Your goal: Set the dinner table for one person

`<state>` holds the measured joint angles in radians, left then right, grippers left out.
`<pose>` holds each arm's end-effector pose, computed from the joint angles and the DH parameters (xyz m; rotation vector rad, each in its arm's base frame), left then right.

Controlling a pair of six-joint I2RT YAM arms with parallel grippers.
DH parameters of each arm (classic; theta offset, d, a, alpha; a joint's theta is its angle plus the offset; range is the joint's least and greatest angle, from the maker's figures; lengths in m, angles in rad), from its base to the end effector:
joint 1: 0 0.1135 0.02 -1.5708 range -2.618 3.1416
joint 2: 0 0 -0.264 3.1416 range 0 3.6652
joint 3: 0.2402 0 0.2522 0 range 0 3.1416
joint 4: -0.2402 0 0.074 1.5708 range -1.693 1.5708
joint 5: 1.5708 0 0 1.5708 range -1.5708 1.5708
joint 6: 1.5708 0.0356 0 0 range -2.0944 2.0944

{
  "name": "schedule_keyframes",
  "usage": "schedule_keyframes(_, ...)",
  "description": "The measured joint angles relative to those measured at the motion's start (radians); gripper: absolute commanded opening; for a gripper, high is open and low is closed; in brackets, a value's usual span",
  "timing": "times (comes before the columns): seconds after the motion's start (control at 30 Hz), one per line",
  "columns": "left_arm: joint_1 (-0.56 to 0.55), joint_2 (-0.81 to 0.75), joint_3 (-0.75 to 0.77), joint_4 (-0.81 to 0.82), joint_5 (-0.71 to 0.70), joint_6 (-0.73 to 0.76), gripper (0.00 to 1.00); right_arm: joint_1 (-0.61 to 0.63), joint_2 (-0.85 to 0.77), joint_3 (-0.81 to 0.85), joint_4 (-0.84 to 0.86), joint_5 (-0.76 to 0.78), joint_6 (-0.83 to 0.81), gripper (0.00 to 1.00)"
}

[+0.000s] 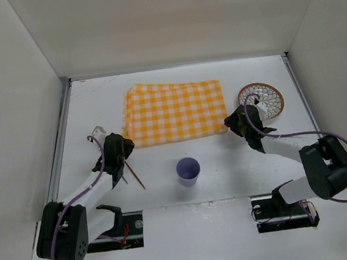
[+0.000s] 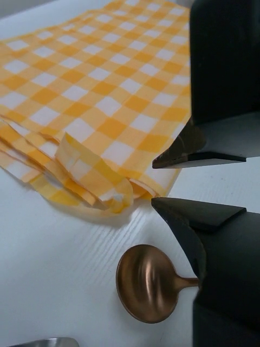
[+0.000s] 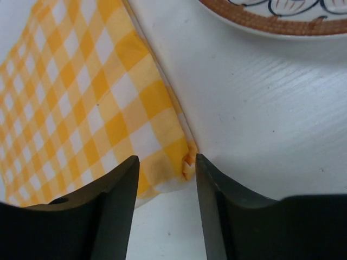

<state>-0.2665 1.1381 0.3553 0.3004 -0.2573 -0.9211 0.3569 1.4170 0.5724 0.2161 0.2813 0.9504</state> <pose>0.2159 -0.0496 0.1726 -0.8164 1.9022 -0.4775 0.2608 0.0867 0.1675 0.7945 2.0560 0.4339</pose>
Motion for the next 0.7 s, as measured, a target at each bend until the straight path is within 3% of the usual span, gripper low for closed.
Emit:
schedule_keyframes(0.1,-0.009,-0.083,0.000,-0.022,-0.011,0.018,0.27,0.000,-0.054,0.000,-0.010,0.022,-0.012,0.46)
schedule_keyframes(0.3,-0.087,-0.071,0.038,-0.029,-0.027,0.029,0.28,0.014,-0.034,0.003,-0.016,0.039,-0.019,0.09)
schedule_keyframes(0.7,-0.106,0.241,0.115,0.085,0.026,0.008,0.27,0.093,0.072,0.075,-0.023,0.069,-0.019,0.08)
